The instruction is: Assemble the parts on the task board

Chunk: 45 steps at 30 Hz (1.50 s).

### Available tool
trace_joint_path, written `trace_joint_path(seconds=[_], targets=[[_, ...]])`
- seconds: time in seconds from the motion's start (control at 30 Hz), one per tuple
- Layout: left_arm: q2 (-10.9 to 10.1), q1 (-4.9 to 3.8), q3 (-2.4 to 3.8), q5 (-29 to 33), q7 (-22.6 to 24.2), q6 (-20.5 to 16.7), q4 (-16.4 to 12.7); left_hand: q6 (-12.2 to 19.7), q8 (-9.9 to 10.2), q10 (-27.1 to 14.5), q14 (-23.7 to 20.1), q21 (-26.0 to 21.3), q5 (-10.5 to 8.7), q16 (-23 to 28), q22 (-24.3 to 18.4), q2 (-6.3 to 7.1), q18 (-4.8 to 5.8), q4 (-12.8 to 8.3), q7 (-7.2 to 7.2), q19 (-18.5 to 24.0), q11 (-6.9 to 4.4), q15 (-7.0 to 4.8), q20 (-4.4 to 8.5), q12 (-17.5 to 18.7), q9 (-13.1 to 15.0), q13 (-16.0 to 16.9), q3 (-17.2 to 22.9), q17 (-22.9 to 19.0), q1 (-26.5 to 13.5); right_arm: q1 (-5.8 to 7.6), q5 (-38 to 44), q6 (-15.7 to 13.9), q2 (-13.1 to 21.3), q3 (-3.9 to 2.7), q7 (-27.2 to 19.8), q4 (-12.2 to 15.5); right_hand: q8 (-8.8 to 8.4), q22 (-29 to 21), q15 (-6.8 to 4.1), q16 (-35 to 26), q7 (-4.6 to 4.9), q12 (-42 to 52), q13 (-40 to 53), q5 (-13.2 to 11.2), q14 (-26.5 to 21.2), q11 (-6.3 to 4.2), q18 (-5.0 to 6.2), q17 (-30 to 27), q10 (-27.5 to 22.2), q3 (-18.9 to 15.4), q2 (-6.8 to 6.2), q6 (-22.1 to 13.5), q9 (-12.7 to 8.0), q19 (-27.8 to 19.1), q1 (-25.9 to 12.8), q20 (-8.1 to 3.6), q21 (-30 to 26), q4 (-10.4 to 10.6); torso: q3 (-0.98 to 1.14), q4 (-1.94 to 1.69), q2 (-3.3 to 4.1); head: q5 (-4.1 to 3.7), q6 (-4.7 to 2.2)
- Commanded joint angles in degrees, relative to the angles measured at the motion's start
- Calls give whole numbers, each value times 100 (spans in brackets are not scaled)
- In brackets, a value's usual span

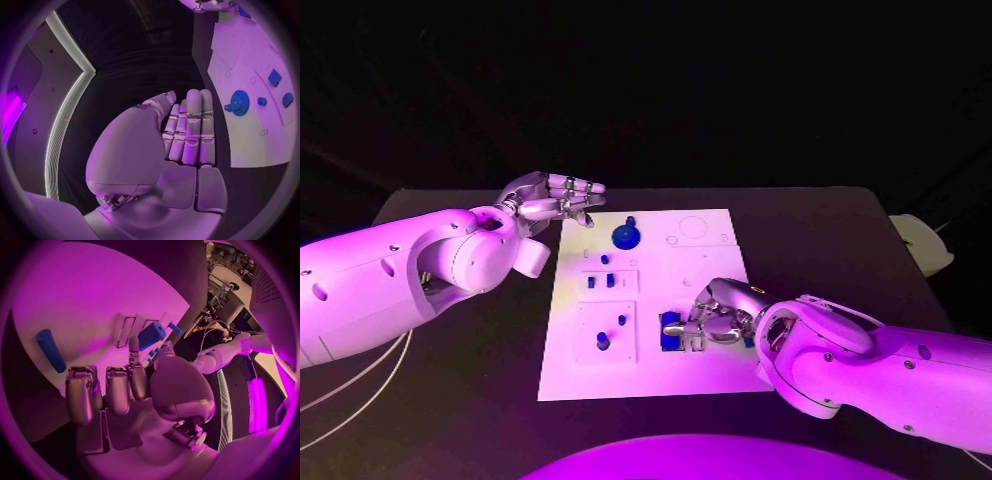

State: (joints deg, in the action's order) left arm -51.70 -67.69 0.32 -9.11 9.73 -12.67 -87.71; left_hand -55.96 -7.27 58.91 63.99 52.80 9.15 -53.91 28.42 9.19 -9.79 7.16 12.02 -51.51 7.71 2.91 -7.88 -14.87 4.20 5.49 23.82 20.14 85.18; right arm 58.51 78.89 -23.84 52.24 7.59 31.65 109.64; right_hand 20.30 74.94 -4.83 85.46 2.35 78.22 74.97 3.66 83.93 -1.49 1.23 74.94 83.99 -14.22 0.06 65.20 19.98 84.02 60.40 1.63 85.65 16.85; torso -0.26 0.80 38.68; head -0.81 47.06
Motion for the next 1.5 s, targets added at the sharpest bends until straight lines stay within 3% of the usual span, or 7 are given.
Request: trace_joint_path(seconds=[0.03,0.13,0.27,0.43,0.67,1.1,1.5], targets=[[-1,-4,3,15,28,85,-15,55,-16,-40,-20,-24,5,30,-7,-53,-78,-26,1,3,12,10,-29,-35,-6,-9,-14,-7,-25,-6,150,-231,18,0,-10,38,12,1383,-35,-14,-13,-6,509,17,417,-30,-29,526,46,-2,42,-40,17,429,-46,-34,-2,-8,0,3,-2,-2,-6],[-7,-4,3,15,29,85,-17,55,-16,-40,-20,-24,5,30,-7,-53,-78,-26,1,3,12,10,-29,-35,-6,-9,-14,-7,-25,-9,183,-299,60,0,-82,94,42,1395,-41,1,-23,28,547,262,425,-38,-39,557,70,54,136,-37,53,446,63,-37,42,-26,4,3,-2,0,-3],[-17,-4,3,15,30,84,-20,55,-16,-40,-20,-24,5,30,-7,-53,-78,-26,1,3,12,10,-29,-35,-6,-9,-14,-7,-25,-16,201,-327,132,0,-175,187,82,1410,-55,24,-41,66,595,766,435,-54,-50,602,100,95,231,-42,107,467,362,-50,96,-80,4,4,0,4,-6],[-29,-4,3,15,29,82,-22,55,-16,-40,-20,-24,5,30,-7,-53,-78,-26,1,3,12,10,-29,-35,-6,-9,-14,-7,-25,-28,217,-211,254,0,-250,355,120,1422,-71,42,-60,97,638,1269,442,-74,-58,639,124,163,207,-56,162,482,895,-64,137,-306,3,6,-4,6,-3],[-29,-4,3,15,31,96,-21,55,-16,-40,-20,-24,5,30,-7,-53,-78,-26,1,3,12,10,-29,-35,-6,-9,-14,-7,-25,-53,222,-100,306,0,-310,449,128,1426,-94,53,-90,109,664,1541,445,-101,-62,662,135,311,145,-80,189,488,1388,-83,152,-582,3,2,-2,1,1],[-24,-3,3,15,34,97,-28,59,-17,-46,-19,-25,5,31,-9,-54,-78,-28,1,2,12,11,-29,-39,-6,-10,-14,-8,-27,-67,300,45,191,0,-266,278,139,1431,-102,63,-108,131,691,1610,449,-115,-66,685,149,375,147,-64,203,495,1514,-90,171,-635,-4,-8,2,11,25],[-40,-4,3,15,34,91,-31,59,-17,-46,-19,-25,5,31,-9,-54,-78,-28,1,2,12,11,-29,-39,-6,-10,-14,-8,-27,-67,440,-116,144,-1,-164,205,151,1441,-118,82,-131,173,733,1782,456,-136,-73,723,175,479,224,-49,217,507,1613,-105,205,-642,0,1,-2,18,34]])
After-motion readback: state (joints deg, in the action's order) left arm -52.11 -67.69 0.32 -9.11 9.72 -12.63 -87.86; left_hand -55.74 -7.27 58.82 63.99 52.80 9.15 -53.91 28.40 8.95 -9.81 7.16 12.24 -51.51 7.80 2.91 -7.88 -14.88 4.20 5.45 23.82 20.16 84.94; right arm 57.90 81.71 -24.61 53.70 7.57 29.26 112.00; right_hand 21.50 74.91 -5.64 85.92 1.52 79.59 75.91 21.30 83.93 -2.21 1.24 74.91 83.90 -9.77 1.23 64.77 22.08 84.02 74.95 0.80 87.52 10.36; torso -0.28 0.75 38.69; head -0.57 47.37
